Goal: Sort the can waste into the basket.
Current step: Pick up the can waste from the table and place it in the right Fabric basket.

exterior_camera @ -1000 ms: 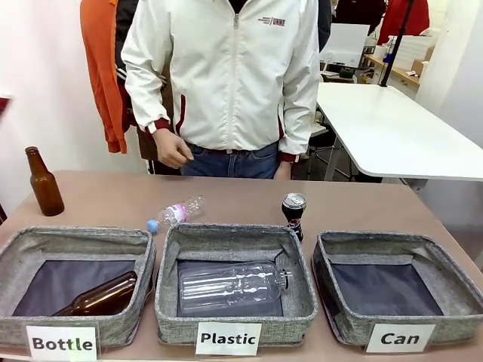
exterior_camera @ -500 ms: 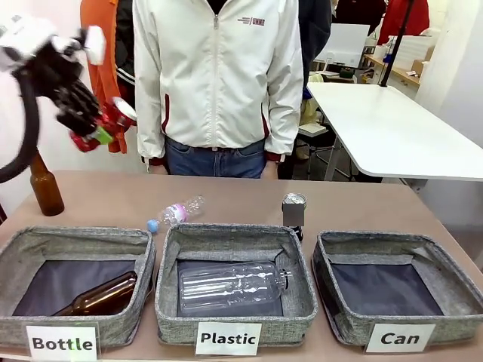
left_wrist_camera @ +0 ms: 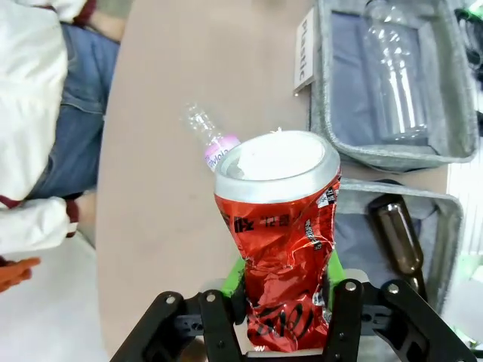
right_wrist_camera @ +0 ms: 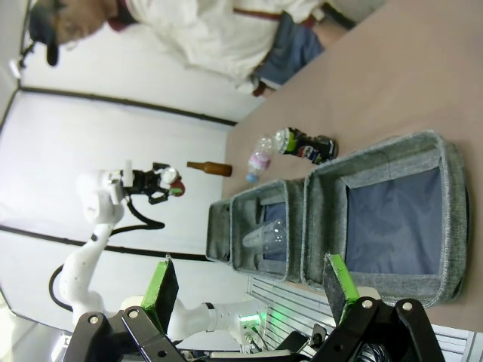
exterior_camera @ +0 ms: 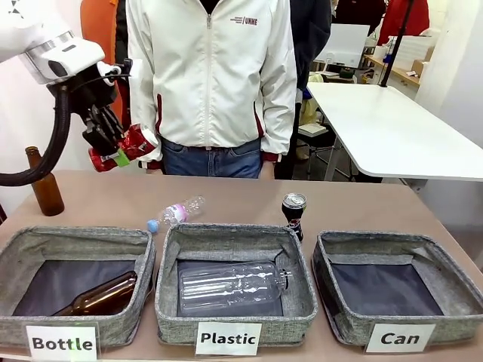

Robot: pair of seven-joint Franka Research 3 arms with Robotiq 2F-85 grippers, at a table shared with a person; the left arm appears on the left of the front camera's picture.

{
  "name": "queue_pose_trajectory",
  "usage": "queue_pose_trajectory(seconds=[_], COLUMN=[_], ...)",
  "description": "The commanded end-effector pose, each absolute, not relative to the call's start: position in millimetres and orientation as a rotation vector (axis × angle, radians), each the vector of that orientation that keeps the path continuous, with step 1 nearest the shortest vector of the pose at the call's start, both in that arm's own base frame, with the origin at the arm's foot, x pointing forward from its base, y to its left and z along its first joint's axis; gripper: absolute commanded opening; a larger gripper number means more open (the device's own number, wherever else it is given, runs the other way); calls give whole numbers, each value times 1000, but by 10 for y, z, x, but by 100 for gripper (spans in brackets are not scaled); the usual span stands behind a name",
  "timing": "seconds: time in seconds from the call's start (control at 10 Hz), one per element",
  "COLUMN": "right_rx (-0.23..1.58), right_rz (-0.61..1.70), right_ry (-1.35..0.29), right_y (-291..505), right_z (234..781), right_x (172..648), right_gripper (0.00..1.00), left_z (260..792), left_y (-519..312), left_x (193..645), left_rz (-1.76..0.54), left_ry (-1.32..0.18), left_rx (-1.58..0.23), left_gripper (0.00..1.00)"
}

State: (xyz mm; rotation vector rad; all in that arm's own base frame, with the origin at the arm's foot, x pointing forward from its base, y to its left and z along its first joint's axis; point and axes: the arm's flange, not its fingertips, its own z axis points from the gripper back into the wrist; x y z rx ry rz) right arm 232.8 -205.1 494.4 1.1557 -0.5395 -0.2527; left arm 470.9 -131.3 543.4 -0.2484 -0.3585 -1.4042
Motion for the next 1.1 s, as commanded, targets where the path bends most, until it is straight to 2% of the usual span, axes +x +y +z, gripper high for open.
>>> queue_pose_trajectory(seconds=[0.0,0.2,0.3,0.4,0.6,0.7,0.8,1.0], right_rx=[1172,1172,1172,1172,1172,1172,1172,1172], right_rz=[-233,-233,-233,-233,-233,-233,-233,-233], right_ry=[-570,-570,-570,-570,-570,-570,-570,-570], right_y=[-2066,-2066,-2066,-2066,-2066,-2066,-2066,-2066], right_z=[4959,4959,4959,4959,4959,4959,4959,4959], right_x=[2346,2346,2346,2346,2346,2346,2346,2346], right_gripper=[100,100,100,100,100,100,100,100], left_z=[5492,5492,5450,5278,4934,4825,4753,4783], left_y=[-1276,-1276,-1271,-1556,-2423,-2761,-3072,-3932], left_x=[4704,4704,4721,4621,4034,3829,3691,3622], left_rz=[-1377,-1377,-1392,-1407,-1598,-1710,-1767,-1833], left_ry=[-391,-391,-369,-403,-419,-331,-318,-394], left_rx=[-268,-268,-251,-298,-531,-557,-540,-508], left_gripper=[25,25,41,41,41,41,41,41])
